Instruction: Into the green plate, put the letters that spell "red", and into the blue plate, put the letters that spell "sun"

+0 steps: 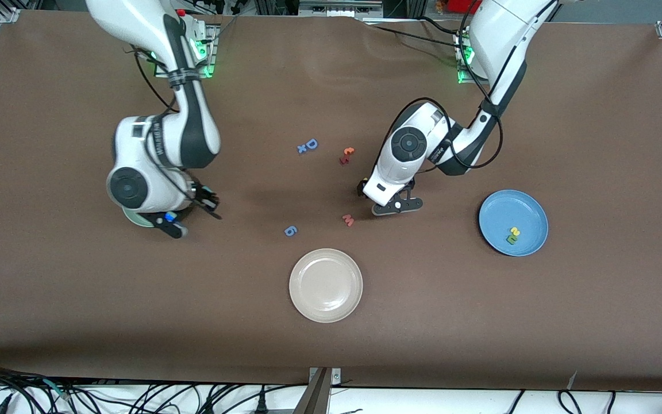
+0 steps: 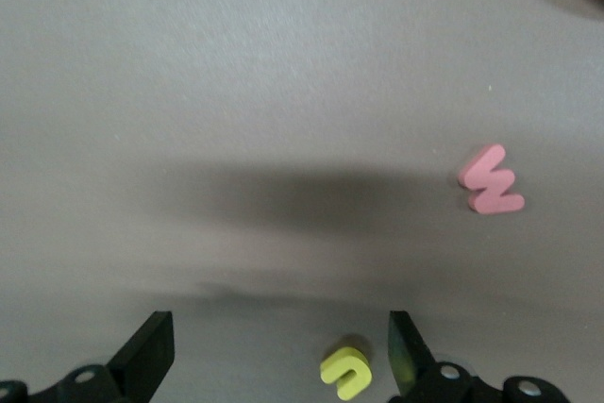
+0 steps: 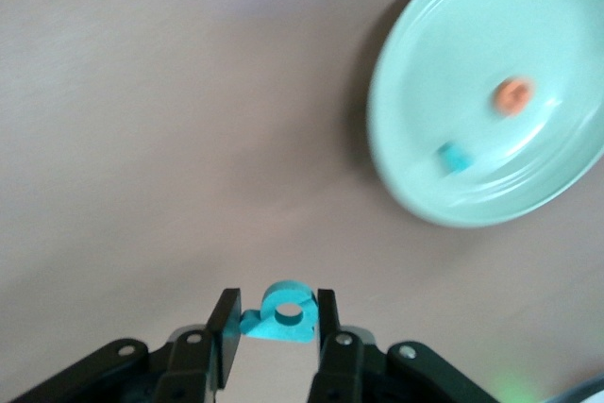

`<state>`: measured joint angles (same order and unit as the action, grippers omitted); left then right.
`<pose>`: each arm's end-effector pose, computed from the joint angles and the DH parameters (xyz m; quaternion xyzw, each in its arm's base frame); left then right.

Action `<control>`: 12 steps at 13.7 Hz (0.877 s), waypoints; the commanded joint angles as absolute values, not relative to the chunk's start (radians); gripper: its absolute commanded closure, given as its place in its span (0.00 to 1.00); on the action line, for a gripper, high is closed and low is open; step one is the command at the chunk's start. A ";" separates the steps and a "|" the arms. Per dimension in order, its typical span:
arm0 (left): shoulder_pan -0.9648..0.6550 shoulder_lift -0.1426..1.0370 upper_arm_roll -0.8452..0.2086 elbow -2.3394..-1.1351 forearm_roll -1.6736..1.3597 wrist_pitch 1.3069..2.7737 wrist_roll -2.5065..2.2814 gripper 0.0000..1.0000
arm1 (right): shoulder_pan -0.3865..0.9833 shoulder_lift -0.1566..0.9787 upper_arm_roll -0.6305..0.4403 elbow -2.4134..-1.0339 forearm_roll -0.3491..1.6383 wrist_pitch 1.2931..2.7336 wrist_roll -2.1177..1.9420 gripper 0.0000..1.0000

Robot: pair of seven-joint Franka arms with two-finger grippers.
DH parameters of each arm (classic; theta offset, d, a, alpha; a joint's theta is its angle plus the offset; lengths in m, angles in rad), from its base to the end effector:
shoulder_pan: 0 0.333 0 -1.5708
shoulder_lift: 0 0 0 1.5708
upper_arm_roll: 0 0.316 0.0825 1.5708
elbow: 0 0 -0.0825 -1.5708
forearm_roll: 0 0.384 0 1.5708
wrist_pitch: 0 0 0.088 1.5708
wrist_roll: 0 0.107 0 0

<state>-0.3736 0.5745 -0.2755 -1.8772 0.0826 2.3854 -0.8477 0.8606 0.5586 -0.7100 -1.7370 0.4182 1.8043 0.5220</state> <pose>0.5092 -0.3748 0.2094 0.9948 0.0878 -0.0474 0.0201 0.5973 0.1633 0.2953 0.9522 -0.2565 -0.1598 0.0439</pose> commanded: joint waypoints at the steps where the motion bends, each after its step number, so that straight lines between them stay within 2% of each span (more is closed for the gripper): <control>1: -0.411 0.558 -0.272 -1.904 0.084 2.398 -0.891 0.00 | 0.867 0.558 -0.805 -1.810 0.428 1.795 0.317 0.76; 4: -0.419 0.560 -0.272 -1.948 0.084 2.468 -0.900 0.00 | 0.827 0.577 -0.873 -1.913 0.430 1.859 0.087 0.76; 8: -0.428 0.561 -0.270 -1.990 0.084 2.531 -0.900 0.00 | 0.756 0.613 -0.870 -2.005 0.434 2.002 -0.075 0.75; 12: -0.453 0.574 -0.267 -1.988 0.089 2.531 -0.920 0.00 | 0.697 0.652 -0.830 -2.008 0.446 2.043 -0.120 0.74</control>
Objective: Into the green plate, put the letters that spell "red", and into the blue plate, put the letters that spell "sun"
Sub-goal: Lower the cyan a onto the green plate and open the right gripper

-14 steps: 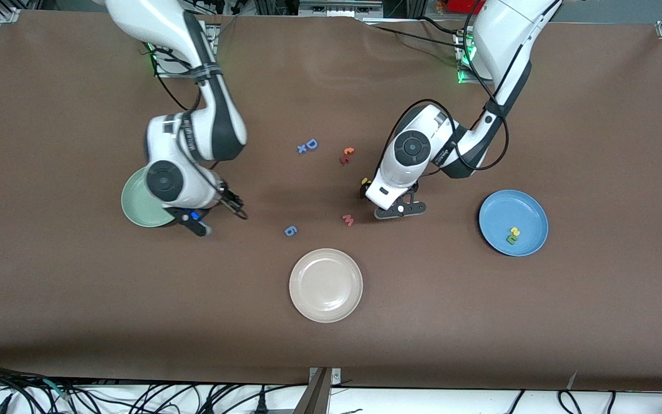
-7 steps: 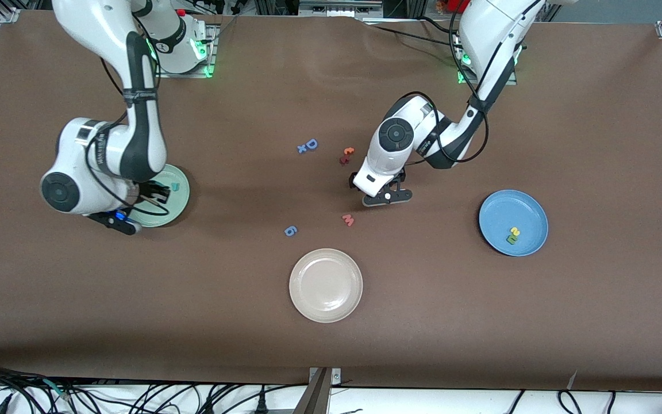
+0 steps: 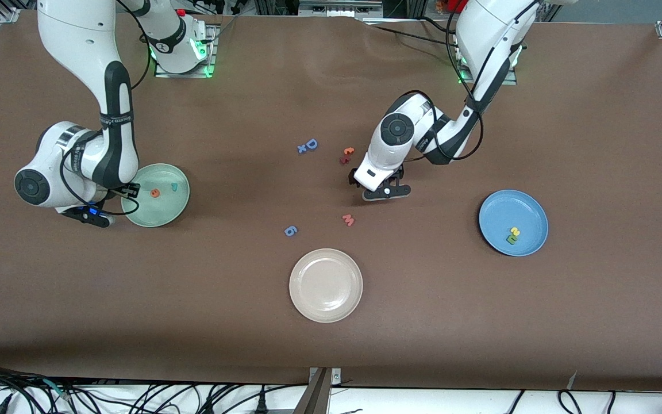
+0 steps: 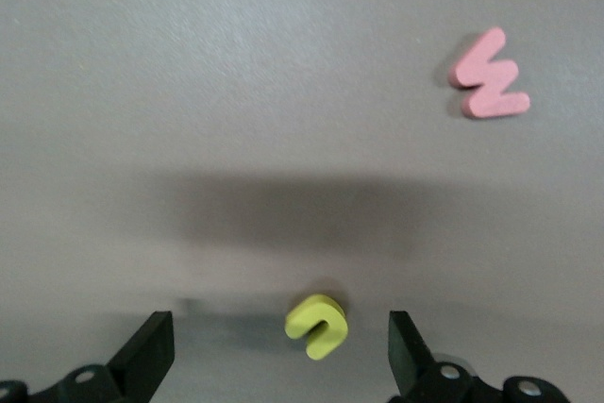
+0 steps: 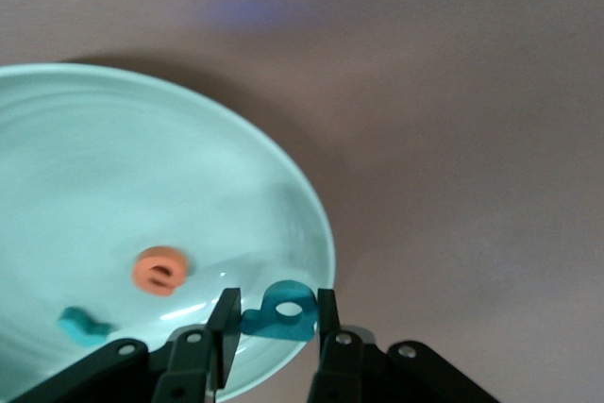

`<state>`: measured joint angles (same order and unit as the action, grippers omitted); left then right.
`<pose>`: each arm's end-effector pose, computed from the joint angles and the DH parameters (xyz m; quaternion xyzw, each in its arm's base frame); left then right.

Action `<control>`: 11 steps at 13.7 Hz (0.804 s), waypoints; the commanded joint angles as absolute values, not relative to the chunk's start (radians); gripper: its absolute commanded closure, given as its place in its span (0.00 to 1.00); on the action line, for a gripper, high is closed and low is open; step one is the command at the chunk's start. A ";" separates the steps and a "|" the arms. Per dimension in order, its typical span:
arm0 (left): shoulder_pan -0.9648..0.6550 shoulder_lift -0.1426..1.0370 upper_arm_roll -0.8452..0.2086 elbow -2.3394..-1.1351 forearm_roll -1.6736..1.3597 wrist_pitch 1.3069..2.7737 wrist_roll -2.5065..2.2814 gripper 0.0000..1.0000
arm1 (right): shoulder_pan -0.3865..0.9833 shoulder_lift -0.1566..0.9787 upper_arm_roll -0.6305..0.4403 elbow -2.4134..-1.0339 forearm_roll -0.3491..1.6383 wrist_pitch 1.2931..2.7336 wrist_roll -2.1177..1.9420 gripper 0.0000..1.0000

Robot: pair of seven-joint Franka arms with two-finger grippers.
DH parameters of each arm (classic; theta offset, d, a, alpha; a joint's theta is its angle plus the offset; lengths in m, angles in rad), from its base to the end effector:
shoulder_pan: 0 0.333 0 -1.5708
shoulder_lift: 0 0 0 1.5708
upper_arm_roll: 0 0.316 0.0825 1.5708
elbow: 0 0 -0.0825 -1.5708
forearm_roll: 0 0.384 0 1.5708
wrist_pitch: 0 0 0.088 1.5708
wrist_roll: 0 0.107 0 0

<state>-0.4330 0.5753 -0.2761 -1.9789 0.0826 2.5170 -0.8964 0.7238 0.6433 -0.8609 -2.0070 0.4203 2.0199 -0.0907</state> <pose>0.4645 -0.3951 0.1815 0.9955 0.0804 -0.0408 0.0307 0.5551 -0.0525 0.2063 0.9712 -0.1447 -0.1814 0.0538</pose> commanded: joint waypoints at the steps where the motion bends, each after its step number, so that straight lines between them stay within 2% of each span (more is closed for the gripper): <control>1: -0.454 0.580 -0.267 -1.985 0.112 2.531 -0.931 0.00 | 0.686 0.650 -0.821 -2.008 0.452 2.045 -0.120 0.71; 2: -0.457 0.590 -0.267 -1.980 0.139 2.531 -0.954 0.00 | 0.684 0.650 -0.821 -2.008 0.454 2.045 -0.120 0.69; 3: -0.457 0.598 -0.267 -1.977 0.176 2.531 -0.981 0.00 | 0.684 0.650 -0.821 -2.008 0.454 2.045 -0.120 0.57; 5: -0.454 0.603 -0.268 -1.971 0.207 2.533 -1.008 0.01 | 0.686 0.641 -0.822 -2.003 0.454 2.034 -0.120 0.07; 6: -0.454 0.603 -0.268 -1.967 0.207 2.533 -1.009 0.02 | 0.686 0.628 -0.825 -1.997 0.453 2.026 -0.120 0.01; 8: -0.453 0.603 -0.268 -1.965 0.207 2.533 -1.023 0.04 | 0.686 0.600 -0.842 -1.956 0.451 1.962 -0.114 0.01; 11: -0.456 0.603 -0.268 -1.960 0.207 2.533 -1.025 0.19 | 0.693 0.591 -0.906 -1.800 0.451 1.739 -0.100 0.01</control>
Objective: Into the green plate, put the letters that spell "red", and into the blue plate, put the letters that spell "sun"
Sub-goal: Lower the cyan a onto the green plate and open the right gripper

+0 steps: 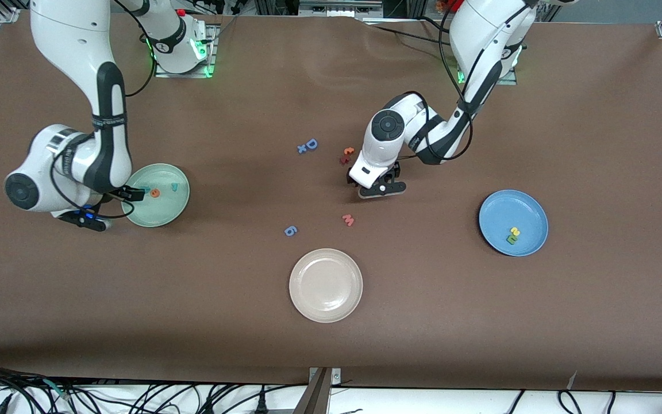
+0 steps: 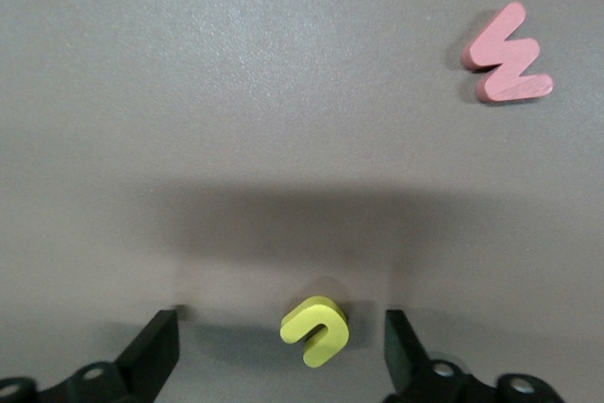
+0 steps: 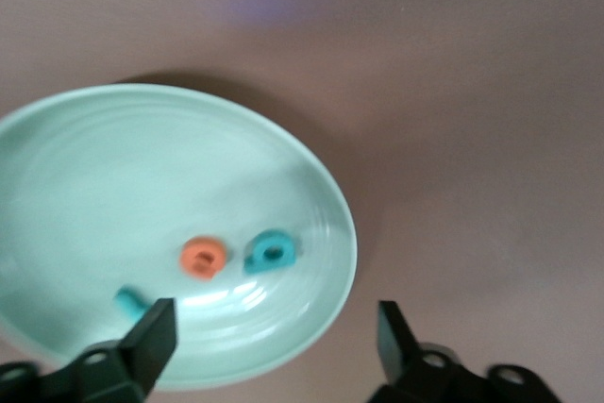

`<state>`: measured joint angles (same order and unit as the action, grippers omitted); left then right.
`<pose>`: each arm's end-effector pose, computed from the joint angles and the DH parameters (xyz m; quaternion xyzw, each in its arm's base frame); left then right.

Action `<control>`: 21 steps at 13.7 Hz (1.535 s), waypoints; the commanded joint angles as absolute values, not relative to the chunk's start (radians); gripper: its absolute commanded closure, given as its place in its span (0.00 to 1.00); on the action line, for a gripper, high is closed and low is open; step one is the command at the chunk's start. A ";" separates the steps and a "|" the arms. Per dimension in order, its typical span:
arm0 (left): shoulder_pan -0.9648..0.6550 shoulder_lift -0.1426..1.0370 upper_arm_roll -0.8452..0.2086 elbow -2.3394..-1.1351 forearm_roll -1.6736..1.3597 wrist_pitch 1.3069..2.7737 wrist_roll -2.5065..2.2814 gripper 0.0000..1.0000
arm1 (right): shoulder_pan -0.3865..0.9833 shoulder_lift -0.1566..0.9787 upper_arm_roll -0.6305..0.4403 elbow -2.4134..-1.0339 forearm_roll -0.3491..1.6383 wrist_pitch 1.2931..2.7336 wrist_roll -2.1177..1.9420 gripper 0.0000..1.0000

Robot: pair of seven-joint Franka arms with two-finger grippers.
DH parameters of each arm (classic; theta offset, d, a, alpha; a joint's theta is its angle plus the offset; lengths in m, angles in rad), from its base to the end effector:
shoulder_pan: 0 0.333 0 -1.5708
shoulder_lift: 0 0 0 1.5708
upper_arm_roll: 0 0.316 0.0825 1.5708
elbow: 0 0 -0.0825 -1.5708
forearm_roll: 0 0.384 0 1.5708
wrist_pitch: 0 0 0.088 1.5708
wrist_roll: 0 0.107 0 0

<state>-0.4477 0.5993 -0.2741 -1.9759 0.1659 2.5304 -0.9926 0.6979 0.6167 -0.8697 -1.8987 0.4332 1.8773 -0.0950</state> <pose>0.4575 -0.4014 0.1696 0.9956 0.0888 -0.0276 0.0139 0.5778 -0.0478 0.2471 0.9710 -0.1437 -0.1899 0.0199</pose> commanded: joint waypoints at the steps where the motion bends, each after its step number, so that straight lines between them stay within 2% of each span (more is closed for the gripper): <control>1: -0.457 0.603 -0.268 -1.960 0.207 2.533 -1.028 0.22 | 0.693 0.592 -0.926 -1.742 0.451 1.670 -0.100 0.01; 3: -0.459 0.604 -0.268 -1.960 0.207 2.533 -1.045 0.33 | 0.693 0.592 -0.956 -1.666 0.451 1.596 -0.100 0.01; 4: -0.459 0.604 -0.268 -1.959 0.207 2.533 -1.046 0.34 | 0.693 0.592 -0.962 -1.645 0.451 1.571 -0.100 0.01; 10: -0.460 0.603 -0.270 -1.957 0.207 2.533 -1.054 0.53 | 0.695 0.592 -0.971 -1.629 0.449 1.559 -0.103 0.01; 18: -0.472 0.603 -0.268 -1.957 0.207 2.533 -1.066 0.63 | 0.698 0.542 -0.985 -1.614 0.451 1.534 -0.101 0.01; 21: -0.474 0.603 -0.267 -1.956 0.209 2.533 -1.066 0.63 | 0.693 0.538 -0.992 -1.511 0.445 1.474 -0.107 0.01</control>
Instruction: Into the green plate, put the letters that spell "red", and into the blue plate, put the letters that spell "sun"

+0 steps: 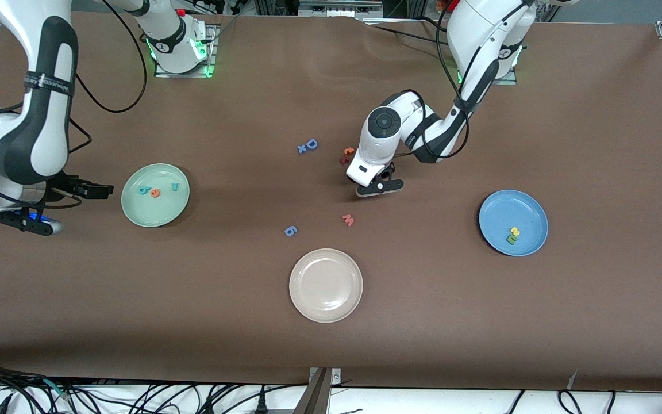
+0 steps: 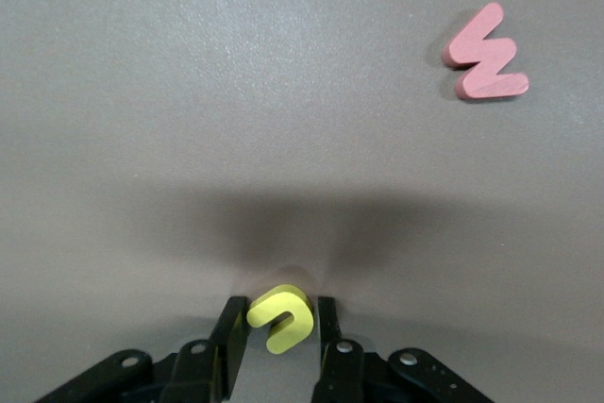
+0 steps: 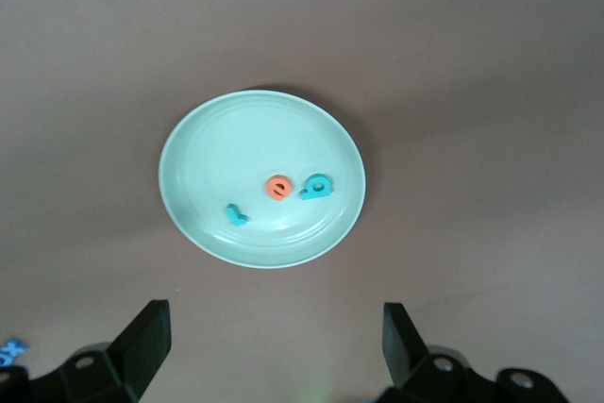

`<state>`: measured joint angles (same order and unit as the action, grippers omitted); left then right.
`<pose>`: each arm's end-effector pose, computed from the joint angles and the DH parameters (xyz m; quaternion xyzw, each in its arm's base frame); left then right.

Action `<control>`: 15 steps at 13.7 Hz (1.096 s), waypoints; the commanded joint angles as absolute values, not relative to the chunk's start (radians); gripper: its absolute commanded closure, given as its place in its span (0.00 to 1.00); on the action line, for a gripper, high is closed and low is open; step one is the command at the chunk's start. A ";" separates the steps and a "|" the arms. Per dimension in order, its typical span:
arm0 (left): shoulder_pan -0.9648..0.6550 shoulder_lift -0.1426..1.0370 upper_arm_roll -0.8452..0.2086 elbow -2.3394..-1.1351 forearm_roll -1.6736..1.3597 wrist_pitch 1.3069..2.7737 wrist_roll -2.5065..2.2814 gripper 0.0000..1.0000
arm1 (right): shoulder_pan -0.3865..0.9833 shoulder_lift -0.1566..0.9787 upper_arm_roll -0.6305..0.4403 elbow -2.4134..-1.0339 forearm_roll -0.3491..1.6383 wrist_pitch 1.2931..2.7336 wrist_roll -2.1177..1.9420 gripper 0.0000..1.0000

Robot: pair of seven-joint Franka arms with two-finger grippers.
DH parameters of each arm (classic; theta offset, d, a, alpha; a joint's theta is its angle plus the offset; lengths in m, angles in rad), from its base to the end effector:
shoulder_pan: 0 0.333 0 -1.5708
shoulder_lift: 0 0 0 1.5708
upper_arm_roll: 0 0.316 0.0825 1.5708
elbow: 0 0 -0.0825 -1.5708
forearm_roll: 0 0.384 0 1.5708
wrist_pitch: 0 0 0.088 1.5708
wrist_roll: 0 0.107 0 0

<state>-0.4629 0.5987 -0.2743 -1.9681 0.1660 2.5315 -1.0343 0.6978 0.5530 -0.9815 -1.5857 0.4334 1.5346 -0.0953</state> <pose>0.4540 -0.4101 0.1729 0.9943 0.1024 -0.0247 0.0165 0.6192 -0.0442 0.4003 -0.9765 0.1285 0.1723 0.0184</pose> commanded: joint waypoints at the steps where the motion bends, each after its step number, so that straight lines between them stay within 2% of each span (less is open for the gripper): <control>1: -0.472 0.604 -0.267 -1.948 0.209 2.533 -1.068 0.63 | 0.690 0.538 -0.994 -1.482 0.451 1.456 -0.106 0.01; 10: -0.472 0.604 -0.264 -1.948 0.209 2.533 -1.066 0.72 | 0.683 0.537 -0.994 -1.402 0.454 1.457 -0.100 0.01; 13: -0.472 0.604 -0.262 -1.948 0.209 2.533 -1.065 0.76 | 0.582 0.532 -0.883 -1.324 0.443 1.422 -0.033 0.01; 15: -0.472 0.604 -0.262 -1.948 0.210 2.533 -1.065 0.82 | 0.484 0.529 -0.743 -1.255 0.408 1.399 0.046 0.00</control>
<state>-0.4629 0.5988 -0.2725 -1.9621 0.1660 2.5322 -1.0352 0.5855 0.5380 -0.8661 -1.3440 0.4305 1.4463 -0.0262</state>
